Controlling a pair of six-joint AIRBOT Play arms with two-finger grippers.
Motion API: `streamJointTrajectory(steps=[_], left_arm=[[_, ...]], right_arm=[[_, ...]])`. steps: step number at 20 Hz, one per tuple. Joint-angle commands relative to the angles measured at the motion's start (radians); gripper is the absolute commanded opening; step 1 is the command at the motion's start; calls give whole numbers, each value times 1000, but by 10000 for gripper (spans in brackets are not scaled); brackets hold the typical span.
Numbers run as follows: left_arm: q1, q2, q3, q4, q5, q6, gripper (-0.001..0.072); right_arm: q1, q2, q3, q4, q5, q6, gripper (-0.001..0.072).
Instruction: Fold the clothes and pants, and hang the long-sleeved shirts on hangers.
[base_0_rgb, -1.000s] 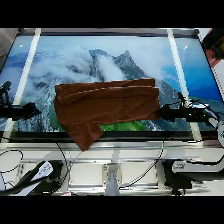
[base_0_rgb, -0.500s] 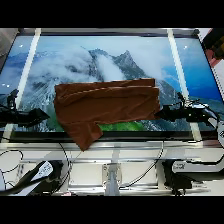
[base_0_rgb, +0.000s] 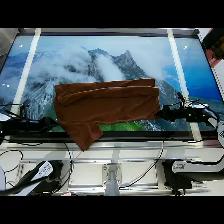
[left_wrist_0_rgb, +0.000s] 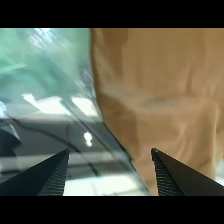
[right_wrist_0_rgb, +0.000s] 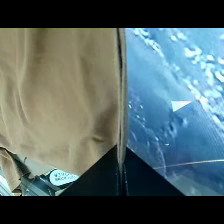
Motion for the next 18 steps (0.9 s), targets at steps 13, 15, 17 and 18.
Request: streamJointTrajectory(steps=[13, 15, 17, 18], left_arm=[[-239, 1, -197, -58, 189, 81, 500], [-308, 1, -197, -60, 274, 66, 500], [-341, 1, -197, -93, 321, 67, 495], [-342, 1, -197, -103, 329, 68, 477]], right_arm=[[-1, 0, 1, 1, -12, 2, 10], [-1, 0, 1, 1, -8, 3, 11], [-1, 1, 1, 1, -7, 3, 11], [-1, 1, 1, 1, -7, 3, 11]])
